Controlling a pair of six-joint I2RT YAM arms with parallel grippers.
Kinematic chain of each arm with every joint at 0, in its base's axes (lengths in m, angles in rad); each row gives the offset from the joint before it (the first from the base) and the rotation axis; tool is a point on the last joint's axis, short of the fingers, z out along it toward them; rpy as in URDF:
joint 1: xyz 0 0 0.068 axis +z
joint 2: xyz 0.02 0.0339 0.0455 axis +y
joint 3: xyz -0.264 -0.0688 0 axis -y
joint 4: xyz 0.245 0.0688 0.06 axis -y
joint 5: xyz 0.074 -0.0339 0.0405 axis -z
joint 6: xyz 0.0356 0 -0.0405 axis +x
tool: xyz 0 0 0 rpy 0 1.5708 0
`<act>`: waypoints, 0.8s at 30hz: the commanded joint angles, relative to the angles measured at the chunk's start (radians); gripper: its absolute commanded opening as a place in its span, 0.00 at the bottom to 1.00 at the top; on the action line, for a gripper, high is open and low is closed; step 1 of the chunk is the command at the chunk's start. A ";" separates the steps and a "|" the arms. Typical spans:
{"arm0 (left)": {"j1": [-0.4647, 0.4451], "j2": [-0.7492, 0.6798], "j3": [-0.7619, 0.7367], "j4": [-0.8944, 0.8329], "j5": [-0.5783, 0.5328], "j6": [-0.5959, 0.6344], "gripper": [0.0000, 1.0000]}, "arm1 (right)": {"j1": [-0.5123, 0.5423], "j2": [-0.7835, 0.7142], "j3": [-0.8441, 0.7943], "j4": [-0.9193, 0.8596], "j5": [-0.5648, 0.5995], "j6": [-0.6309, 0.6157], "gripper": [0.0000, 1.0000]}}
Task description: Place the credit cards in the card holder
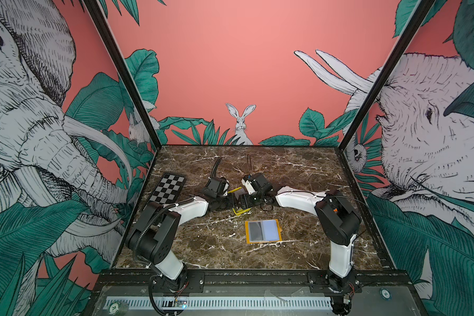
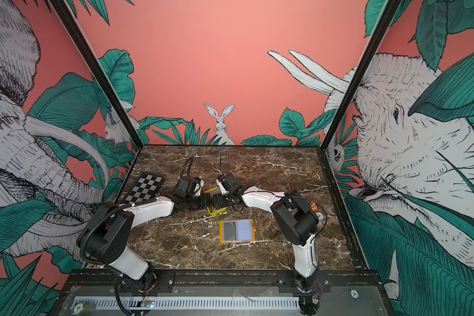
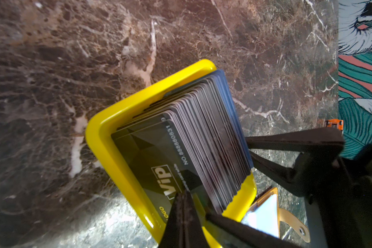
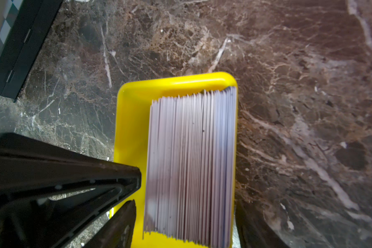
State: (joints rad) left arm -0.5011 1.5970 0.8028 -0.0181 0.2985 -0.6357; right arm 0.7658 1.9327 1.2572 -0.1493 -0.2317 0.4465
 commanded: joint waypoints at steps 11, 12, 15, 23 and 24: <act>0.009 -0.016 0.001 -0.024 0.002 0.010 0.01 | -0.025 -0.052 -0.022 0.013 0.053 0.031 0.70; 0.009 -0.016 0.001 -0.022 0.003 0.009 0.00 | -0.028 -0.057 -0.023 0.013 0.051 0.031 0.70; 0.009 -0.011 0.000 -0.018 0.011 0.007 0.00 | -0.030 -0.073 -0.031 0.011 0.056 0.030 0.70; 0.009 0.001 0.002 -0.005 0.027 0.001 0.00 | -0.031 -0.115 -0.065 -0.002 0.067 0.026 0.70; 0.009 0.003 0.001 -0.002 0.032 -0.001 0.00 | -0.031 -0.119 -0.068 -0.003 0.067 0.026 0.70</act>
State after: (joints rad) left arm -0.5003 1.5970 0.8028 -0.0177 0.3145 -0.6357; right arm 0.7383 1.8462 1.2015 -0.1478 -0.1856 0.4706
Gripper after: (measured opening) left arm 0.044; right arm 0.697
